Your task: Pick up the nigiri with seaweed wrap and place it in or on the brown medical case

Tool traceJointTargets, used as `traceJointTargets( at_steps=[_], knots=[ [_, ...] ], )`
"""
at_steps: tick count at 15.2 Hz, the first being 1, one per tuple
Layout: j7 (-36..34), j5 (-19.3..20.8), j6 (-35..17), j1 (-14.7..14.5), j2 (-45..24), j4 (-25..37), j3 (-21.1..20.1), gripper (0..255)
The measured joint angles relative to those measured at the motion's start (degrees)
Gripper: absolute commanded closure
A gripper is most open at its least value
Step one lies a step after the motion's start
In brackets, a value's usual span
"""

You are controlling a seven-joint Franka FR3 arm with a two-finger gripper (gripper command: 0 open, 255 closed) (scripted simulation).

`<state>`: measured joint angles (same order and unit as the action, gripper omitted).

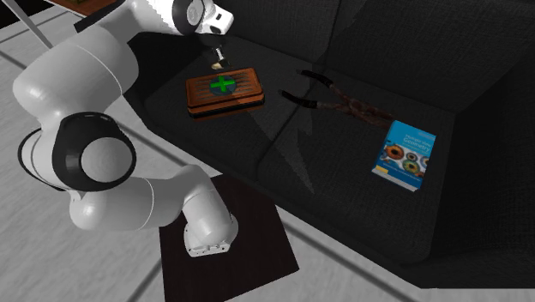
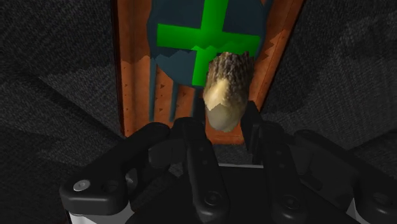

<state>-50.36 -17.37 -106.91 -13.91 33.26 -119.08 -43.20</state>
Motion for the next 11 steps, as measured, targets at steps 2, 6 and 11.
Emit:
traceJointTargets(
  at_steps=[2, 6, 11],
  knots=[
    [-0.03, -0.6, -0.84, -0.61, 0.88, -1.68, -0.03, 255],
    [-0.11, -1.26, -3.61, -0.97, 1.19, -4.68, -0.86, 255],
    [0.08, -2.02, -7.36, -1.3, 1.3, -8.5, -1.86, 255]
  ],
)
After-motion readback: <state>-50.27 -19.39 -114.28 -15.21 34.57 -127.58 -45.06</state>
